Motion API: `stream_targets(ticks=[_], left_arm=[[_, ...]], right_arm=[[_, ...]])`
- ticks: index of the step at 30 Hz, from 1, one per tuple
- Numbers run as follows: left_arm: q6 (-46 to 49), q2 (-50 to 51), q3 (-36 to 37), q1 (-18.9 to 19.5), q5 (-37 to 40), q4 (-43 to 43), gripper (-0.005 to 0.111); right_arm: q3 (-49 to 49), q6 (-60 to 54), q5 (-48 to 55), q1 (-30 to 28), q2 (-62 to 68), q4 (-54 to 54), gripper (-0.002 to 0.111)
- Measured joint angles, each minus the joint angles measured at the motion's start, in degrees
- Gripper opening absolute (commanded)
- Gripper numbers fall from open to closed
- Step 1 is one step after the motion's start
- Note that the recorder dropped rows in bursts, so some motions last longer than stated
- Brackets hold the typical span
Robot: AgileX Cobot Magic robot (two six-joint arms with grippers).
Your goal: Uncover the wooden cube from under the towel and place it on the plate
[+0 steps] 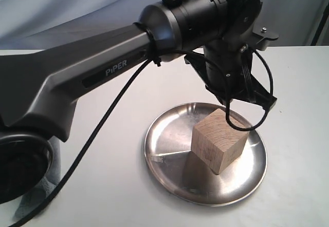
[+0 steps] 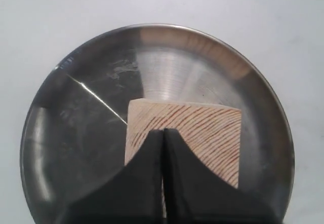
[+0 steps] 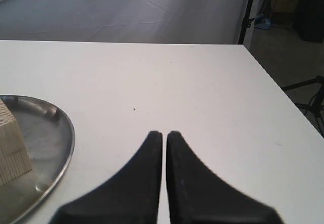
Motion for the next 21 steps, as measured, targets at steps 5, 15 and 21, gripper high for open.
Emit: stream_targets(ticks=[5,15,21], left_arm=[[-0.05,0.00,0.00,3.43,0.00,-1.79,0.000],[-0.03,-4.06,0.00,9.91,0.11,-2.04,0.000],[0.34,-7.73,1.87,12.49,-0.01,-1.25,0.000]], right_arm=[[0.00,0.00,0.00,0.00,0.00,0.00,0.003],[0.00,0.00,0.00,0.00,0.00,0.00,0.003],[0.00,0.00,0.00,0.00,0.00,0.00,0.003]])
